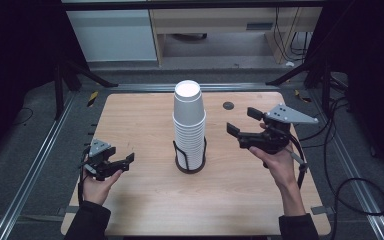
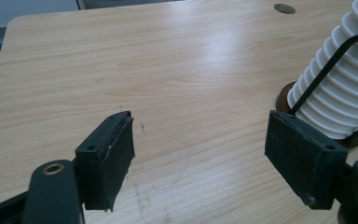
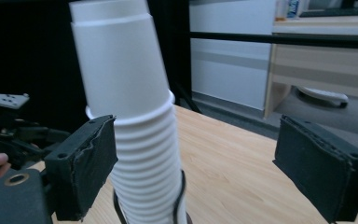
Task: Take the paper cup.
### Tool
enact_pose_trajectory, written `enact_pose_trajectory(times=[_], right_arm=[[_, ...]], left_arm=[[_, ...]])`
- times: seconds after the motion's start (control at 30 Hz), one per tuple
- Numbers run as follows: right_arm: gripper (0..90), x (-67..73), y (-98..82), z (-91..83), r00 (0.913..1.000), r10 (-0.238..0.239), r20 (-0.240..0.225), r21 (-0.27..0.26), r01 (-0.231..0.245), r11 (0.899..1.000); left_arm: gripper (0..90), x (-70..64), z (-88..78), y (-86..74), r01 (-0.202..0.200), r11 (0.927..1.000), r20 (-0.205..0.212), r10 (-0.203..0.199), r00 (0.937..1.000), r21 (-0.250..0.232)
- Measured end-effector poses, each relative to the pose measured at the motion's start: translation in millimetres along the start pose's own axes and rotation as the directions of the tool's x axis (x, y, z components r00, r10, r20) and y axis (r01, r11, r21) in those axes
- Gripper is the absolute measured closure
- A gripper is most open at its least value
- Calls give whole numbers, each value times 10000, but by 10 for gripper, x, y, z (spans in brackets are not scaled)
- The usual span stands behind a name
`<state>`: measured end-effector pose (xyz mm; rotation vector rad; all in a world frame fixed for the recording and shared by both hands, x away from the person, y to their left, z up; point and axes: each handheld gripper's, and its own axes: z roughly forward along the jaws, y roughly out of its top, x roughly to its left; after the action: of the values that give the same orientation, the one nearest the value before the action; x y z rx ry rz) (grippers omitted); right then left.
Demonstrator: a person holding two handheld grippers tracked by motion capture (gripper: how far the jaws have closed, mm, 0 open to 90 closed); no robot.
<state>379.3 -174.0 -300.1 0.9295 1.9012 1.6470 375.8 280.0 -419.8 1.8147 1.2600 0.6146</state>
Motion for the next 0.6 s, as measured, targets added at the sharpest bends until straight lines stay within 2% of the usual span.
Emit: enact_pose_trajectory(times=[0.1, 0.17, 0.23, 0.4, 0.43, 0.6], right_arm=[[119, 71, 92, 70, 9997, -209, -160, 36, 209, 9998], [119, 184, 202, 170, 9975, -424, -559, -80, 421, 9991], [119, 217, 227, 207, 9966, -431, -703, -101, 425, 9990], [115, 339, 278, 455, 9929, -510, -1076, 162, 531, 9985], [115, 339, 278, 455, 9929, -510, -1076, 162, 531, 9985], [103, 415, 303, 679, 9907, -672, -1184, 491, 734, 9961]], left_arm=[[230, -5, -8, 1, -4, 10000, 2, 4, 10000, -42], [228, -13, -8, 1, -7, 10000, 8, 7, 10000, -24], [227, -29, 3, -3, -67, 10000, 28, 67, 10000, -3], [225, -47, 33, -10, -150, 9998, 122, 148, 9998, 117], [225, -47, 33, -10, -150, 9998, 122, 148, 9998, 117], [225, -64, 37, -1, -206, 9998, 125, 205, 9997, 86]])
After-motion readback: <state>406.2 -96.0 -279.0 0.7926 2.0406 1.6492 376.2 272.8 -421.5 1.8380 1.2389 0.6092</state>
